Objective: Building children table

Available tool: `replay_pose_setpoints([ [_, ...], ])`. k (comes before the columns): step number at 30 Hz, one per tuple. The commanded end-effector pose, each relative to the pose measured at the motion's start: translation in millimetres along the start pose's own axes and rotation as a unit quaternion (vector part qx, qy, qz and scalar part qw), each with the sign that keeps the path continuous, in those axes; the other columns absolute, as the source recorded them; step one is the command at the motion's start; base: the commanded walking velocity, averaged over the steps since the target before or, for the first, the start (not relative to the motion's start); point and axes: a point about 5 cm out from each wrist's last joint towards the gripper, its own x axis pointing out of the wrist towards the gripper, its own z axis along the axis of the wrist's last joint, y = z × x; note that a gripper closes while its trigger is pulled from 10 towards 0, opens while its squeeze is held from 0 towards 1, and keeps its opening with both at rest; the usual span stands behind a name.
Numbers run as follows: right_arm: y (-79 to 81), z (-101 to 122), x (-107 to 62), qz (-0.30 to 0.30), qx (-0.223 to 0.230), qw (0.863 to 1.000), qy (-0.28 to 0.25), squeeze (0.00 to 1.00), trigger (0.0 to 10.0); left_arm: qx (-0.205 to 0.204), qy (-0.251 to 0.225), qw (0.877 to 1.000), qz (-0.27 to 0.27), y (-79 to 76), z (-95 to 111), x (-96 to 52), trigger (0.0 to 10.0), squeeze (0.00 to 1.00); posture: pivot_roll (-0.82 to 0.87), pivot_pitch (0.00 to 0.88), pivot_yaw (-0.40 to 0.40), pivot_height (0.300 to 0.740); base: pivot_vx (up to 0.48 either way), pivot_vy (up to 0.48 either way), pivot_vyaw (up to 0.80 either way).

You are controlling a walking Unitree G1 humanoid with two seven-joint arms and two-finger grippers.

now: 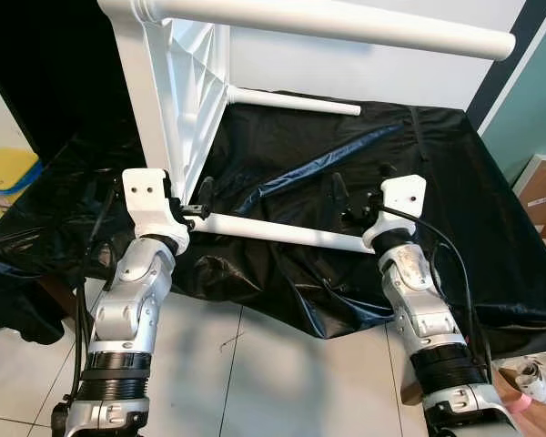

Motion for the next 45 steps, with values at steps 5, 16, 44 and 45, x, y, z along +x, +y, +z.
replay_pose_setpoints([
  [5,-4.7,-13,-14.6,-0.029,0.029,0.999,0.032,0.00,10.0,-0.002,0.003,0.998,-0.061,-11.6,0,-0.9,10.0,0.00,0.04,0.007,-0.040,0.740,0.000,0.000,0.00],
  [16,16.8,18,-5.8,0.036,-0.125,0.990,-0.045,0.00,10.0,0.011,0.024,0.995,-0.093,-20.8,-2,-10.1,10.0,0.00,0.03,0.022,-0.025,0.740,0.000,0.000,0.00],
  [44,50.9,102,57.8,0.008,-0.401,0.873,-0.278,0.00,10.0,0.032,0.039,0.987,-0.152,-43.9,-4,7.4,10.0,0.00,0.03,0.008,-0.039,0.740,0.000,0.000,0.00],
  [45,51.5,102,60.1,0.008,-0.405,0.872,-0.277,0.00,10.0,0.032,0.038,0.987,-0.154,-45.1,-3,8.5,10.0,0.00,0.03,0.008,-0.039,0.740,0.000,0.000,0.00],
])
